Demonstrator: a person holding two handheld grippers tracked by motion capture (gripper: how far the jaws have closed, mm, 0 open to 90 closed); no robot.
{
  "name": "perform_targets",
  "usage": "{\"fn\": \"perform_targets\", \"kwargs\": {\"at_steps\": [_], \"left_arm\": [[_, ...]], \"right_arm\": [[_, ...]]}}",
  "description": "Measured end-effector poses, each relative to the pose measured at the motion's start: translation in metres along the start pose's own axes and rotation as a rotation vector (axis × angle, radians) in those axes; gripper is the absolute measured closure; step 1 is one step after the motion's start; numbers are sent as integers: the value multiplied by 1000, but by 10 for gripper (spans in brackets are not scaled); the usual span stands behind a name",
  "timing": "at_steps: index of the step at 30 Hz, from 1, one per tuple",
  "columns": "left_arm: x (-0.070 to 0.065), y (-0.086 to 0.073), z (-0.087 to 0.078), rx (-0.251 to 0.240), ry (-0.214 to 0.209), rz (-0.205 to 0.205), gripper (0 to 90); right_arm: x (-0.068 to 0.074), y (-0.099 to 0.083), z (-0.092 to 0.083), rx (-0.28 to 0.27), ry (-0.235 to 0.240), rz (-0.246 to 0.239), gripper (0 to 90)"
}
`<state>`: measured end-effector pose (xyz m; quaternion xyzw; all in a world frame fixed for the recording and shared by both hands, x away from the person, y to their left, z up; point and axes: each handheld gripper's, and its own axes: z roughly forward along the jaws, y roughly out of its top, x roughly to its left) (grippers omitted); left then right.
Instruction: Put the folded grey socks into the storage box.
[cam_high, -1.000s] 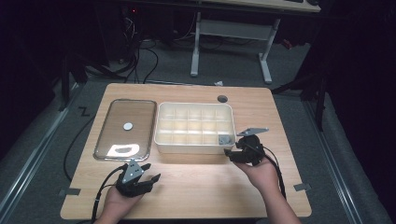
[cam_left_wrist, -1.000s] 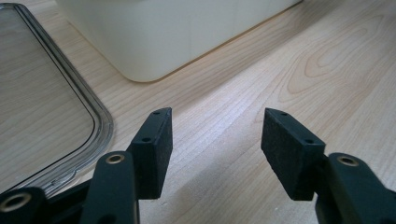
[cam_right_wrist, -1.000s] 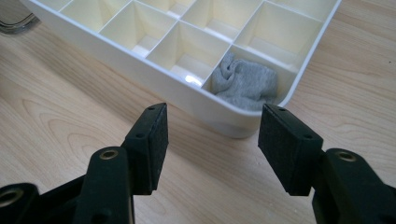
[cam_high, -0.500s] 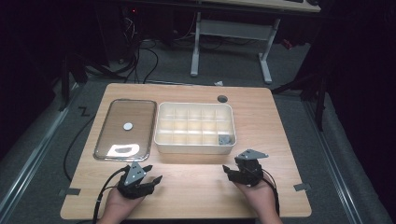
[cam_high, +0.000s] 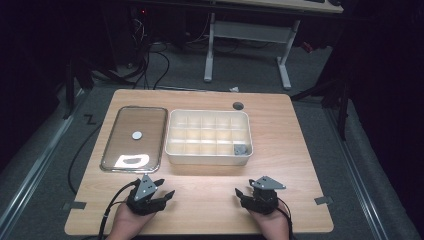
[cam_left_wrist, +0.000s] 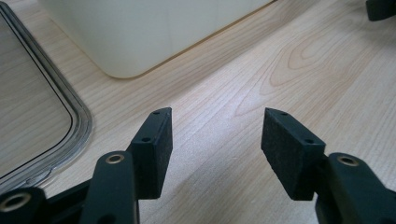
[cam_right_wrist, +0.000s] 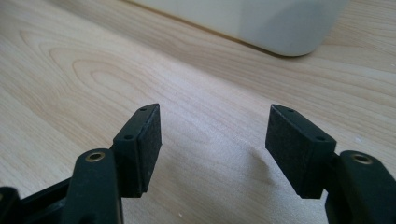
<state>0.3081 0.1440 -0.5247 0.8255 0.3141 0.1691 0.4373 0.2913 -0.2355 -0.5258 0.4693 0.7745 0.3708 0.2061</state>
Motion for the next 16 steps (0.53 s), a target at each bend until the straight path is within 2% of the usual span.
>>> {"fn": "perform_targets", "kwargs": {"at_steps": [16], "left_arm": [[1,0,-3,-14,-3,0,439]], "right_arm": [[-1,-1,3,8,-9,20,371]]}}
